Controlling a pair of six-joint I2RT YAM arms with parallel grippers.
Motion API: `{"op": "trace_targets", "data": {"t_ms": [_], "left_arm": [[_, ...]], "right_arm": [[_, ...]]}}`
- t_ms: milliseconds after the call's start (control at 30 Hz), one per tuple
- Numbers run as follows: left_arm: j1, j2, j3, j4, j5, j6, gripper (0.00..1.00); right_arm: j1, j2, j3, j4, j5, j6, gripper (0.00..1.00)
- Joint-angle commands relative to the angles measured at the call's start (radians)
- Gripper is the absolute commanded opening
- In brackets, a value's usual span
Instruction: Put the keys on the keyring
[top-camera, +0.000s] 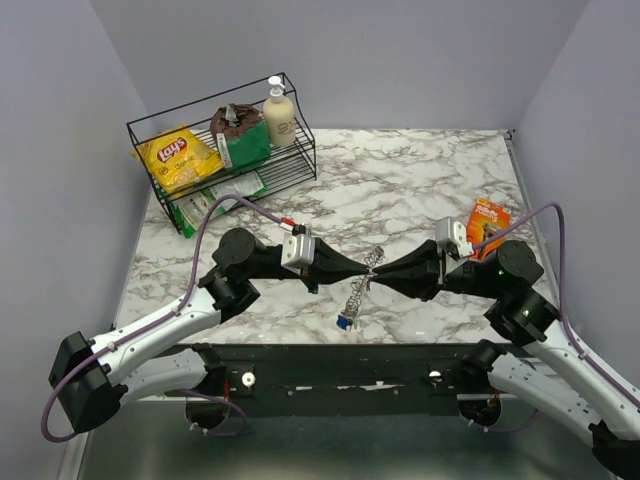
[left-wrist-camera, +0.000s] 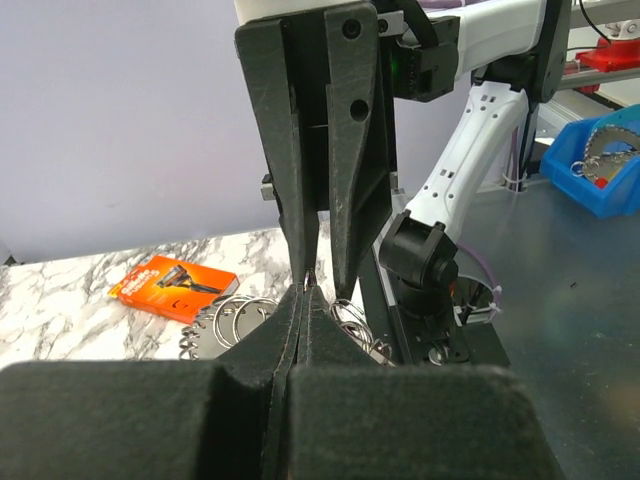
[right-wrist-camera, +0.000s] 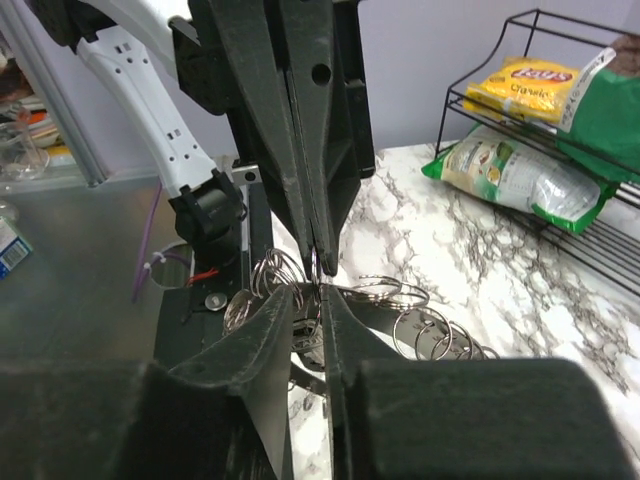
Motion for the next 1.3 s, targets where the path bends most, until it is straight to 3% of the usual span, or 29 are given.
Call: {"op": "trace_targets", "data": {"t_ms": [0, 167, 367, 500, 600, 700, 733, 833, 1000, 1100, 1267], "left_arm": [[0.002, -0.005, -0.002, 0.068, 0.028, -0.008, 0.0], [0.002, 0.0, 0.001, 0.08, 0.032, -0.013, 0.0], [0.002, -0.008, 0.026, 0.02, 0.038, 0.018, 0.0], [0.002, -0.012, 0.087, -0.169, 0.045, 0.084, 0.0], [0.002, -0.014, 0.142, -0.324, 0.058, 0.162, 0.11], [0.002, -0.009, 0.205, -0.487, 0.055, 0.246, 0.28], [0.002, -0.006, 0.222, -0.53, 0.054, 0.263, 0.38], [0.002, 0.005, 0.288, -0.696, 0.032, 0.341, 0.52], [0.002, 0.044, 0.406, -0.973, 0.011, 0.452, 0.59], [0.002, 0.086, 0.477, -1.111, -0.012, 0.504, 0.59], [0.001, 0.146, 0.56, -1.218, -0.018, 0.527, 0.49]], "right_arm": [[0.002, -0.006, -0.004, 0.06, -0.047, 0.025, 0.23], [0.003, 0.014, -0.001, 0.065, -0.076, 0.028, 0.02], [0.002, 0.031, 0.01, 0.028, -0.073, 0.014, 0.01], [0.002, 0.038, 0.032, -0.025, -0.05, -0.01, 0.01], [0.002, 0.058, 0.067, -0.091, -0.05, -0.038, 0.01], [0.002, 0.071, 0.094, -0.131, -0.055, -0.064, 0.01], [0.002, 0.069, 0.099, -0.136, -0.053, -0.07, 0.01], [0.002, 0.072, 0.121, -0.161, -0.048, -0.073, 0.01], [0.002, 0.092, 0.15, -0.207, -0.042, -0.122, 0.01], [0.002, 0.107, 0.16, -0.22, -0.053, -0.13, 0.01], [0.002, 0.129, 0.168, -0.233, -0.062, -0.136, 0.01]]}}
